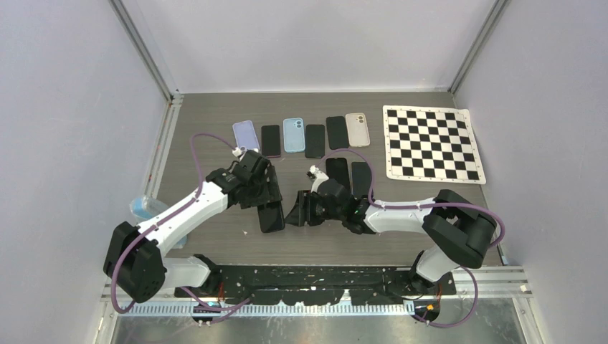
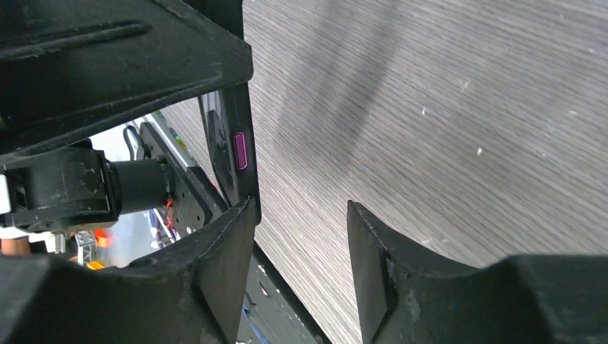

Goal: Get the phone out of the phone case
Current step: Adjust the phone.

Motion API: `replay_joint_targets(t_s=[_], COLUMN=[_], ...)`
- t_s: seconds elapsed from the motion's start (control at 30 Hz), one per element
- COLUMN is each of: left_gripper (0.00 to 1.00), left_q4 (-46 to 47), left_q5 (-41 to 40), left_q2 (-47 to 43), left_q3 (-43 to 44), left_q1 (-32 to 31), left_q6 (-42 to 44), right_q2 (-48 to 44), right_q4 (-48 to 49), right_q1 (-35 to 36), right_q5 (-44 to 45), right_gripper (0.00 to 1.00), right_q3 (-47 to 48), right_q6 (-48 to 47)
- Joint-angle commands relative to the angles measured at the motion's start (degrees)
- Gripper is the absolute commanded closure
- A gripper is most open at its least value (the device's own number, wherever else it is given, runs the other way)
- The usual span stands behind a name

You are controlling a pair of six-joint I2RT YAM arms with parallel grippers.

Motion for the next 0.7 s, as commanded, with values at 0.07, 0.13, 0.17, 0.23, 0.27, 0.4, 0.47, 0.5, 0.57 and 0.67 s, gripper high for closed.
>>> replay_joint_targets(t_s=[0.07, 0.13, 0.17, 0.23, 0.27, 0.4, 0.47, 0.5, 0.57, 0.67], left_gripper=[0.53, 0.53, 0.53, 0.54, 0.54, 0.56, 0.57, 0.57, 0.58, 0.58], left_q4=[3.87, 3.60, 3.57, 3.70, 3.68, 3.72, 3.70, 3.74, 3.80, 4.43], left_q5=[2.77, 2.70, 2.39, 1.44, 1.17, 0.18, 0.01, -0.02, 0.61, 2.30], left_q2=[-4.28, -4.43, -4.42, -4.36, -4.25, -4.05, -4.18, -4.28, -4.50, -4.45], left_q3=[2.05, 2.11, 1.98, 1.72, 1.59, 1.32, 1.35, 1.42, 1.57, 1.60], left_q1=[0.48, 0.49, 0.48, 0.61, 0.69, 1.16, 1.48, 1.57, 1.75, 1.74], left_q6=[-2.48, -2.39, -2.39, -2.39, -2.39, -2.39, -2.27, -2.16, -2.00, -1.95], right_q2=[3.55, 3.90, 3.86, 3.63, 3.48, 1.65, 0.03, -0.50, -1.48, -0.90], right_q4=[14.52, 16.24, 16.58, 16.46, 16.36, 16.18, 18.06, 19.98, 20.94, 20.22], right_q1=[1.68, 1.95, 2.06, 2.23, 2.25, 2.30, 2.34, 2.34, 2.35, 2.64], right_q5=[1.85, 2.38, 2.88, 3.82, 4.07, 5.95, 7.10, 7.16, 6.77, 3.60], right_gripper=[0.50, 0.49, 0.47, 0.43, 0.42, 0.39, 0.39, 0.39, 0.37, 0.32], right_q3=[2.57, 2.17, 2.04, 1.67, 1.42, -0.45, -2.44, -3.69, -4.25, -2.82], right_q6=[5.18, 6.43, 6.73, 6.88, 6.65, 5.77, 4.75, 4.36, 3.13, 0.62])
